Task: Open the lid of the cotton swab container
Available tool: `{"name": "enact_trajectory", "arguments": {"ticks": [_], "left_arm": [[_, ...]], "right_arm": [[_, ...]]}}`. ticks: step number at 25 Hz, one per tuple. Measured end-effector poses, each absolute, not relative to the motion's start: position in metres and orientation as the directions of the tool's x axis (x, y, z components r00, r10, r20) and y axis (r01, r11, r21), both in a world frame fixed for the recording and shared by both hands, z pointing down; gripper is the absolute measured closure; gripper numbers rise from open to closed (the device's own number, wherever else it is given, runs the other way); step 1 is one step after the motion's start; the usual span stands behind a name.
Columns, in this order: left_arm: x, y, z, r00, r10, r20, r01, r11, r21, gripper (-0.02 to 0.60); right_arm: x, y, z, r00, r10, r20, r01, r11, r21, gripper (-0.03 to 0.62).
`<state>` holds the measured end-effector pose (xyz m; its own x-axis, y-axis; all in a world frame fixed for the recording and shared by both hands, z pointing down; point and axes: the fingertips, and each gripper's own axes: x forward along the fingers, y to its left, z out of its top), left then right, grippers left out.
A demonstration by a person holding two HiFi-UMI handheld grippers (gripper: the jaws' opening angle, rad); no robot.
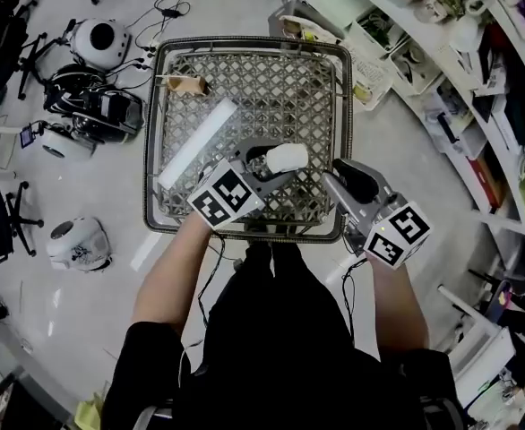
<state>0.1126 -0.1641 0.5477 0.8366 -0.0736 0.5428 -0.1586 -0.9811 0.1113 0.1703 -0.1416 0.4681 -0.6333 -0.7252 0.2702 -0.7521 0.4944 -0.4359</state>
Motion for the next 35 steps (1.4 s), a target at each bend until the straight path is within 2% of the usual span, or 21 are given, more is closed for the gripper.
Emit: {"name": "enact_trajectory", "arguments": {"ticks": [9,14,22,24,29,34,35], "left_arm": [[0.085,-0.139,0.466,0.823,-0.061,0.565,-0.129,-0.988,0.08,0.384],[0.072,-0.121,0.438,0.815,-0.036,0.579,-0.097,-0.992,0.076,0.384],[0.063,-0.103,0.407,0.819,-0.012,0.574,-0.056,-0.997,0.059,0.384],[0.061,-0.101,0.404,0.818,-0.009,0.576,-0.049,-0.997,0.054,0.383],[0.055,-0.099,0.392,0.851,-0.019,0.524,-0.053,-0.997,0.05,0.382],[0.047,-0.103,0.381,0.879,-0.071,0.472,-0.09,-0.996,0.019,0.379],[0.046,-0.103,0.381,0.877,-0.079,0.474,-0.095,-0.995,0.011,0.356]], "right_arm": [[0.116,-0.135,0.397,-0.782,-0.587,0.211,-0.623,0.718,-0.311,0.379],[0.087,-0.126,0.371,-0.843,-0.491,0.22,-0.535,0.809,-0.245,0.329],[0.047,-0.108,0.357,-0.892,-0.361,0.273,-0.414,0.894,-0.171,0.321],[0.042,-0.106,0.353,-0.898,-0.35,0.268,-0.397,0.906,-0.146,0.346],[0.036,-0.103,0.34,-0.917,-0.325,0.23,-0.361,0.923,-0.133,0.368],[0.036,-0.108,0.324,-0.924,-0.351,0.152,-0.376,0.907,-0.191,0.373],[0.037,-0.109,0.321,-0.924,-0.356,0.138,-0.378,0.903,-0.205,0.373]]}}
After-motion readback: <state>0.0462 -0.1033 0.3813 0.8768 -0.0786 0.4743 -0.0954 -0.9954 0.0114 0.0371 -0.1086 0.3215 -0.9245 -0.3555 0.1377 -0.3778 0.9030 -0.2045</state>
